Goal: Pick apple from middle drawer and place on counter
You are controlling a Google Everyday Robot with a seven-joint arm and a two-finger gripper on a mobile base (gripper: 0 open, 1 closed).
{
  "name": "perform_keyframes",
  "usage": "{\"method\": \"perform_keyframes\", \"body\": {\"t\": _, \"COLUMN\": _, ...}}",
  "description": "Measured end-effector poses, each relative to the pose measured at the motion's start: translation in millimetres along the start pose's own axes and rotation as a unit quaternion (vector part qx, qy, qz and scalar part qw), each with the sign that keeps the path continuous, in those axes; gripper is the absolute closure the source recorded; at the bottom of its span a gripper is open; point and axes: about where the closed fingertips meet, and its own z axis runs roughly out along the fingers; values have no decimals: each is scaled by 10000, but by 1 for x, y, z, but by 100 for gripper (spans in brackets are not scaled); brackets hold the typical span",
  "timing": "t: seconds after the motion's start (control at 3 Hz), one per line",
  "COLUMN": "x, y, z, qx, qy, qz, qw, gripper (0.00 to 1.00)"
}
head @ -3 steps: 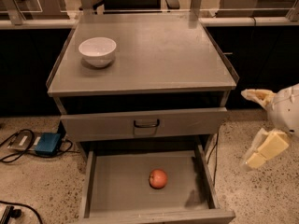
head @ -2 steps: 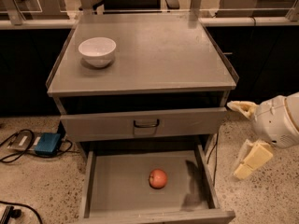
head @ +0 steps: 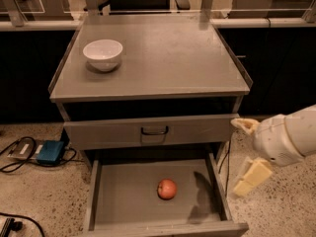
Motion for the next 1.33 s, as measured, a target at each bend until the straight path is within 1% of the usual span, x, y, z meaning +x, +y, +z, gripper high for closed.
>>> {"method": "perform_keyframes", "body": {"t": 0.33, "x": 27, "y": 14, "z": 64, "qx": -285, "qy": -66, "qz": 320, "qw": 9991, "gripper": 0}}
{"method": "perform_keyframes", "body": {"t": 0.67, "x": 61, "y": 28, "z": 117, "qx": -463, "qy": -35, "qz": 619, "qw": 9970, "gripper": 0}}
{"method": "perform_keyframes", "body": {"t": 1.0, "x": 83, "y": 33, "z": 155, "qx": -524, "qy": -34, "qz": 793, "qw": 9955, "gripper": 0}}
{"method": "perform_keyframes", "body": {"t": 1.33, "x": 92, "y": 26, "z": 188, "qx": -432, "qy": -102, "qz": 814, "qw": 9957, "gripper": 0}}
